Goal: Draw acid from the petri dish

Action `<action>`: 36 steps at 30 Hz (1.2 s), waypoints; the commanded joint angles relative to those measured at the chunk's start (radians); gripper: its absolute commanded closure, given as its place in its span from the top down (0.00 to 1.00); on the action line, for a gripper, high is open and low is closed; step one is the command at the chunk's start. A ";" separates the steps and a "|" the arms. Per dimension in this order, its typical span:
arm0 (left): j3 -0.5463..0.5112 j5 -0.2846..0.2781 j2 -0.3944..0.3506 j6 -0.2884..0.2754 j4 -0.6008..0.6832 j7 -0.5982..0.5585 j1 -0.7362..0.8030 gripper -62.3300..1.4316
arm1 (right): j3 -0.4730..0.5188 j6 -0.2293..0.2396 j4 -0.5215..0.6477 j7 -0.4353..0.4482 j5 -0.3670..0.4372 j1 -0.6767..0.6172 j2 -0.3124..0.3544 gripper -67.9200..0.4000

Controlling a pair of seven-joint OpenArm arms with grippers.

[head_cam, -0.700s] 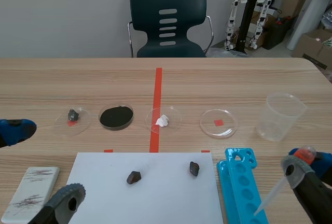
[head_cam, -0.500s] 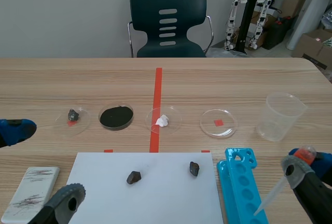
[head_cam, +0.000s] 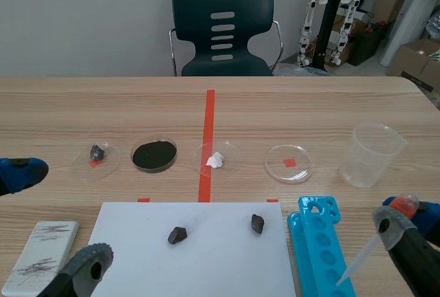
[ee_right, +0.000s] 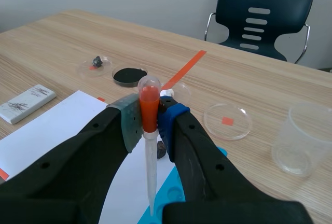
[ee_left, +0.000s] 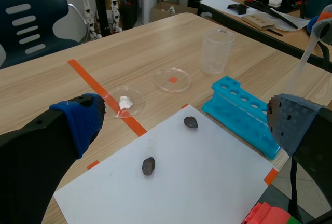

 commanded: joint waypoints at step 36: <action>0.001 -0.010 0.002 -0.002 0.023 -0.019 -0.001 1.00 | -0.020 -0.003 -0.169 -0.278 0.015 0.623 0.005 0.12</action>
